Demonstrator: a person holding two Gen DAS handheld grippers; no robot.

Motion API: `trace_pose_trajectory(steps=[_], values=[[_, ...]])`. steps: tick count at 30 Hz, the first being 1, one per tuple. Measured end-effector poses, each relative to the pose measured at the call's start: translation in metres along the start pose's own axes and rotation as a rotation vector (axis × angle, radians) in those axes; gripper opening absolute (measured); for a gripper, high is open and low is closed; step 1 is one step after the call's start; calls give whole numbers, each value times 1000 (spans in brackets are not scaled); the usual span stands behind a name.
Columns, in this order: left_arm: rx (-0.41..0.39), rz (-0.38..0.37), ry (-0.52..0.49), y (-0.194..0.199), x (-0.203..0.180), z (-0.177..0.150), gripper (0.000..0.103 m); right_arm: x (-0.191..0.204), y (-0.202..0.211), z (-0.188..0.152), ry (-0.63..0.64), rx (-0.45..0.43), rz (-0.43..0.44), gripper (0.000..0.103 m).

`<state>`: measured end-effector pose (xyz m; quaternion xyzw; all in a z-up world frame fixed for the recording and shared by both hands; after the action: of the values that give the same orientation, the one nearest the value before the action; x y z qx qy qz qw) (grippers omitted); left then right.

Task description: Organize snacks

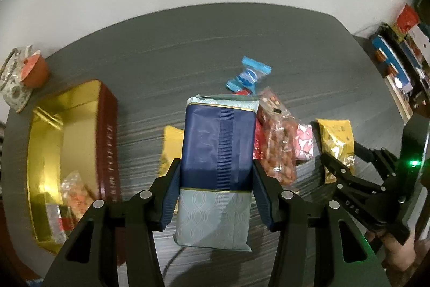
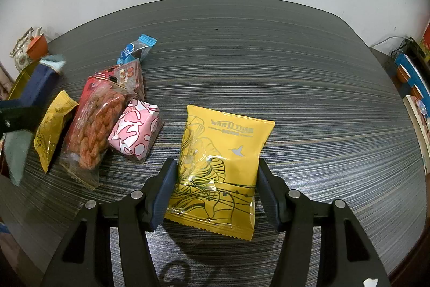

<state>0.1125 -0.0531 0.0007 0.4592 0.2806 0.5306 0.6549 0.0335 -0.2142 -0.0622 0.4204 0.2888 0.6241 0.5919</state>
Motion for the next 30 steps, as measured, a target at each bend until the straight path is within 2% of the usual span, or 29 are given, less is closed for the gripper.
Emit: trace_pose_trajectory(steps=[9,21,30], values=[[-32,87,82,17,65,7,51,-1,2,0,3,-1,0,56],[27,227,220,-3,176,-10,51,-3,3,-1,3,-3,-2,56],[84,268,231,-33,207,-20,51,-4,4,-1,6,-3,-4,56]])
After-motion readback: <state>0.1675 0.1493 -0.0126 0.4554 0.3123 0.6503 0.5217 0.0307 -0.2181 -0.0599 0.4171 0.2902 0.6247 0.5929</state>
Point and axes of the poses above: each gripper's, at about its wrist camera, not at the fingertips, and y roughly against the way its jaws point, x to its left, z to its top, the point moved 2 cm from there along -y, roughly the way its jaws point, and after that the axes turned 12 degrees about z, right-handed, at the moved point
